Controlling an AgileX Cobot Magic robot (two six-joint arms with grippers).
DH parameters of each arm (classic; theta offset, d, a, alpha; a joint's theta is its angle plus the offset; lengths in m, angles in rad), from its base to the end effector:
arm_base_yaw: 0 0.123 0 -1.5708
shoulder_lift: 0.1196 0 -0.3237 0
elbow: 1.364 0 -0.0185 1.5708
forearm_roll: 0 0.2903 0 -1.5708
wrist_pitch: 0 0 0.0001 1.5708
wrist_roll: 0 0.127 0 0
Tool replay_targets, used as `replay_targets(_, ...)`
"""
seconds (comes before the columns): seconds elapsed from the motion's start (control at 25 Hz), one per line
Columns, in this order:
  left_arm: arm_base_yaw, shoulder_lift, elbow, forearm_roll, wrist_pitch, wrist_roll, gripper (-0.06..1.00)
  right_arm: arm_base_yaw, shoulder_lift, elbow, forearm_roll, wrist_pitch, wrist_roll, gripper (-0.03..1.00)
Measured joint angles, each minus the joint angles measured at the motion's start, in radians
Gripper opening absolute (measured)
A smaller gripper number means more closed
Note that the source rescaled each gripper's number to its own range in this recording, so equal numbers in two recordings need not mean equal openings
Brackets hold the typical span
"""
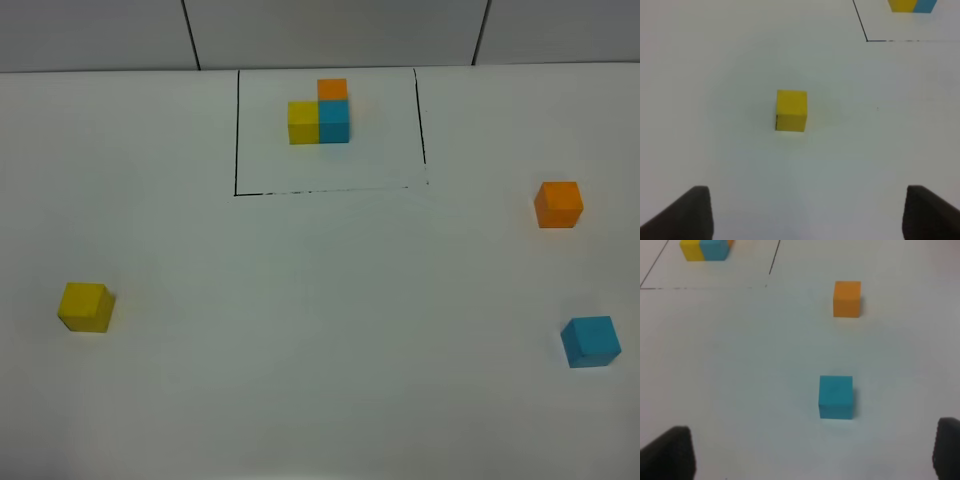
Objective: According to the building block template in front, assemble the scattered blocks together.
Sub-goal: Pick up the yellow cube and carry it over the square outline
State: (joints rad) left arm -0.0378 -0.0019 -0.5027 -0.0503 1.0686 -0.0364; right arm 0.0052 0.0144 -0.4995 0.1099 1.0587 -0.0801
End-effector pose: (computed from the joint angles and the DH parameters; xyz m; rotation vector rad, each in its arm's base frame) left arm 0.0216 -0.0064 0.2801 0.0041 2.0482 -0.1065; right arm 0.0250 0.0123 0.2801 -0.0915 2.0512 0.0854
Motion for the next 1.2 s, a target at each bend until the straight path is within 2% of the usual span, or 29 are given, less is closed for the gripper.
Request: replay_targets(1.2,0.000,0.000,0.000,0.000,0.000,0.003,0.75,0.000,0.000,0.000,0.000,0.000,0.000,0.84)
